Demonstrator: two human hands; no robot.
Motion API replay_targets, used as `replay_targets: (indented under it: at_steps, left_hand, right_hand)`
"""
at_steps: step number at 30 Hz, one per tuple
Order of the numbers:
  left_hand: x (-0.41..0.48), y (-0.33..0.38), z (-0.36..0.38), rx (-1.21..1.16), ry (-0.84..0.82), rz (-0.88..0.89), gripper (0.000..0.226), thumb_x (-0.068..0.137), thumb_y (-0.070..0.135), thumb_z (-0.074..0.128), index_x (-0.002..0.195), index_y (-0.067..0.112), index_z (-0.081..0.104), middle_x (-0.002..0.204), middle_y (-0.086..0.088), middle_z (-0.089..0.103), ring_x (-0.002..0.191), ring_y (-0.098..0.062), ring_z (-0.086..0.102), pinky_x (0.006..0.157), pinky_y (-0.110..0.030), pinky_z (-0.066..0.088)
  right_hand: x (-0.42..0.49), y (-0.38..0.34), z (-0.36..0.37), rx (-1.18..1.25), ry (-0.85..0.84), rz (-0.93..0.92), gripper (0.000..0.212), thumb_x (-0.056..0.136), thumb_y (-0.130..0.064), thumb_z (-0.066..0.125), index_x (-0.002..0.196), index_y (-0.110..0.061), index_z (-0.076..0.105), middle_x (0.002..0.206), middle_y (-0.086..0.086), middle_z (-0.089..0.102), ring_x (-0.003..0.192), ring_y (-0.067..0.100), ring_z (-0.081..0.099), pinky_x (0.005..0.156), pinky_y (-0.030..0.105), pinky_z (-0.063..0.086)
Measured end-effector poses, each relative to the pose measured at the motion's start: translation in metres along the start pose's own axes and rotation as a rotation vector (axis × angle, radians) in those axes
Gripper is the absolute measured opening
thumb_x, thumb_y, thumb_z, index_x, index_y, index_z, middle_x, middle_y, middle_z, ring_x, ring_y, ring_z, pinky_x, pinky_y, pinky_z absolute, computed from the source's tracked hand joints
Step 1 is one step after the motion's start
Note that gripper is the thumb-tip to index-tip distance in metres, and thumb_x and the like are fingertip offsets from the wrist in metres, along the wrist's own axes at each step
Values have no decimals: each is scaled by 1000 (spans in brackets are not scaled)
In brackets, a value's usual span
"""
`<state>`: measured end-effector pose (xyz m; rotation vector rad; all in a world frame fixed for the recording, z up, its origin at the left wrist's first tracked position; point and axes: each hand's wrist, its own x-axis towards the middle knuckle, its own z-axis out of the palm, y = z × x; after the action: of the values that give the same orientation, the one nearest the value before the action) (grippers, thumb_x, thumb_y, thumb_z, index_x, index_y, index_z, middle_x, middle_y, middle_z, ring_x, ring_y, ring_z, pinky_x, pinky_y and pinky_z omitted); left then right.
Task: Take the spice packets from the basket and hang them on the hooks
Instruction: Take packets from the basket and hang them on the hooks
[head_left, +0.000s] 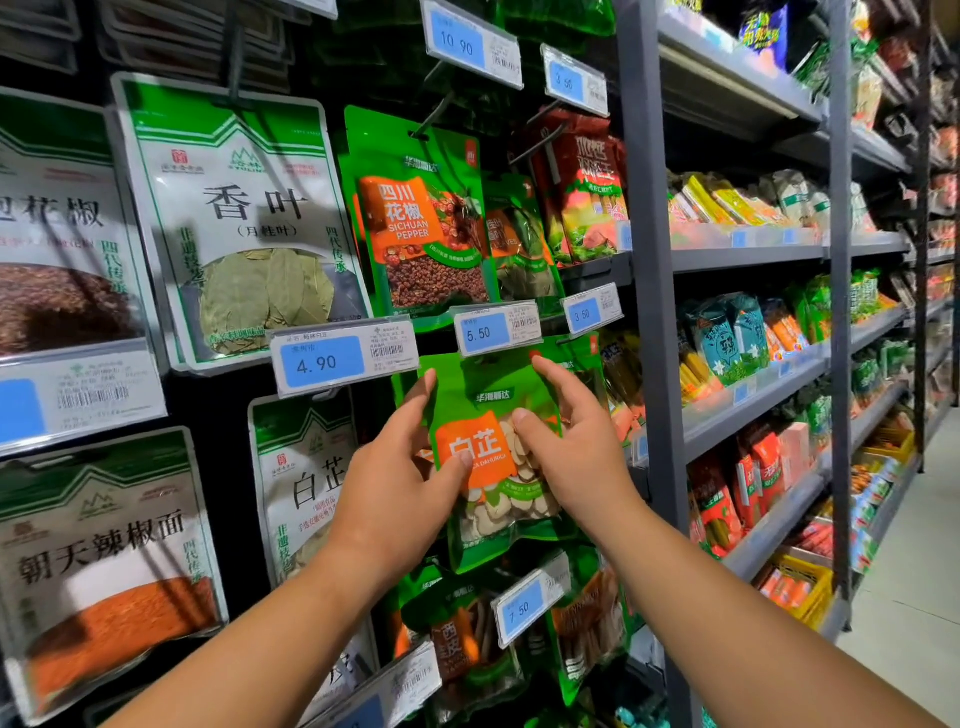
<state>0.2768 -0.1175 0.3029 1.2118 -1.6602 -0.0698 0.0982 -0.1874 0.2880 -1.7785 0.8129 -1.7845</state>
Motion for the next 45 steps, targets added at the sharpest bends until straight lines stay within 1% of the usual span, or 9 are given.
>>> replay_targets:
  at_steps: [3,7,9,11,14,18,21,27,45]
  left_hand:
    - [4,-1,-1,22,22,-31,81,91,30,76,157,45,30,91,36,68,85,-11,72,80,-40,62]
    - [10,-1,-1,79,-5,-87,80,94,33,72,157,45,25,98,22,70,73,-2,70,69,-31,58]
    - [12,-6,0,89,3,-115,81,94,31,71,157,47,22,111,14,74,85,-5,72,79,-32,59]
    - [17,-16,-2,122,28,-170,82,93,28,72,158,46,25,122,4,72,103,-15,69,90,-31,57]
    - [26,-31,-8,154,26,-265,81,92,17,72,157,44,31,108,6,73,85,-3,64,65,-11,46]
    - [32,-38,-15,174,13,-293,78,93,17,71,158,34,32,119,-3,70,97,-19,64,74,-22,47]
    - [28,-32,-17,229,-12,-279,81,94,13,67,159,38,26,121,-4,70,81,-10,64,55,-13,40]
    - [3,-20,-22,444,-36,-178,69,93,37,69,155,34,38,135,-3,60,112,-24,61,90,-31,51]
    - [-134,45,83,344,-384,276,45,89,42,68,129,19,66,127,-5,61,121,-28,58,103,-39,47]
  right_hand:
    - [6,2,2,-38,-11,19,58,98,-21,66,150,-37,45,153,-15,45,124,-4,48,86,4,40]
    - [10,4,7,-42,-52,121,58,98,-25,66,151,-37,45,141,-9,57,76,2,66,63,26,57]
    - [12,5,9,-114,-118,152,60,98,-27,65,153,-40,41,128,-15,62,84,6,69,73,37,62]
    - [15,6,12,-202,-208,170,63,99,-27,63,153,-45,37,112,-27,58,77,11,66,67,34,58]
    - [19,6,17,-372,-306,186,57,98,-25,63,151,-31,43,96,-9,59,70,12,52,57,26,41]
    - [19,2,20,-418,-334,185,52,99,-23,63,148,-20,46,95,-5,58,78,11,52,62,23,40]
    - [13,-3,14,-453,-358,170,56,101,-26,61,153,-25,39,93,-9,56,64,-1,42,50,11,31]
    - [-6,-18,-12,-611,-405,69,63,100,-35,62,157,-26,36,158,-1,42,139,20,46,111,35,41]
    - [-199,-36,-187,-1329,-572,48,52,95,-42,60,143,-22,51,137,4,51,128,28,47,96,47,49]
